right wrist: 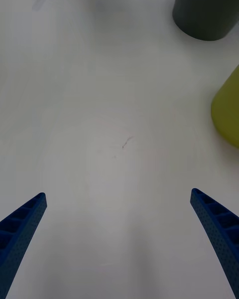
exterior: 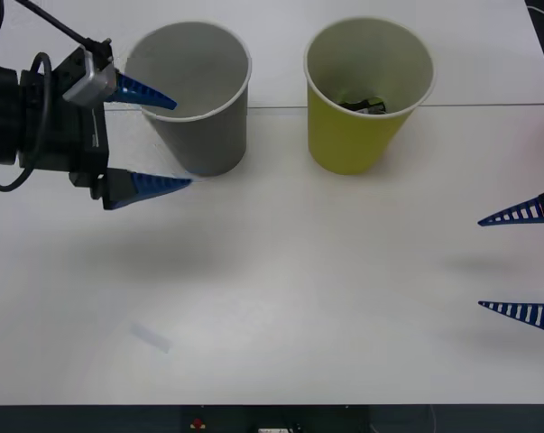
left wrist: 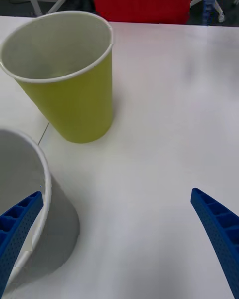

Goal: Put the can into the green bin and the plastic bottle into the gray bin

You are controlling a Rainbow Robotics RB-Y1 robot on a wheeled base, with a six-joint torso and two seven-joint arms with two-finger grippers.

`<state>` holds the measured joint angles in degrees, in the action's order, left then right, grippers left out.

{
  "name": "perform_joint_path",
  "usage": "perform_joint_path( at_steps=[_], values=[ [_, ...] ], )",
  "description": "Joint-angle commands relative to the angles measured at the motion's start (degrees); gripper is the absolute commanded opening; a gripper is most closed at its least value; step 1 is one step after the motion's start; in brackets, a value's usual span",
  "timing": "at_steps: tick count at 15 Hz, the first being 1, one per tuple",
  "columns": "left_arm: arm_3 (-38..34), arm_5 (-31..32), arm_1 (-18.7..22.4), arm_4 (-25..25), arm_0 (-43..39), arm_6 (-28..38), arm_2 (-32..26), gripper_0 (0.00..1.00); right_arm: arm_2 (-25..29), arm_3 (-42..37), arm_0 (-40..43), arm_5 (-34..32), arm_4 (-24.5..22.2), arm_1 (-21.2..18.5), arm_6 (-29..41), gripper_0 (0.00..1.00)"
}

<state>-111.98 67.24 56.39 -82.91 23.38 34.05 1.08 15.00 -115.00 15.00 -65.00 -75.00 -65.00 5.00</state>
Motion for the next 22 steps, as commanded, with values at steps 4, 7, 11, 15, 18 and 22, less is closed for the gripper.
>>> perform_joint_path(
  at_steps=[4, 7, 11, 15, 18, 22],
  values=[
    [0.0, 0.1, 7.8, 8.6, -14.9, -12.1, -8.3, 1.0, 0.0, 0.0, 0.0, 0.0, 0.0, 0.0, 0.0, 1.0],
    [-0.1, 3.6, 8.8, 10.0, -20.9, -14.6, -13.3, 1.0, 0.0, 0.0, 0.0, 0.0, 0.0, 0.0, 0.0, 1.0],
    [0.0, 9.4, 8.9, 10.0, -26.9, -16.5, -19.7, 1.0, 0.0, 0.0, 0.0, 0.0, 0.0, 0.0, 0.0, 1.0],
    [0.0, 9.7, 10.1, 10.5, -30.4, -19.8, -21.3, 1.0, 0.0, 0.0, 0.0, 0.0, 0.0, 0.0, 0.0, 1.0],
    [0.4, 9.7, 10.7, 10.4, -30.7, -22.2, -21.6, 1.0, 0.0, 0.0, 0.0, 0.0, 0.0, 0.0, 0.0, 1.0],
    [0.4, 9.7, 10.8, 10.1, -30.8, -22.1, -21.6, 1.0, 0.0, 0.0, 0.0, 0.0, 0.0, 0.0, 0.0, 1.0]
  ],
)
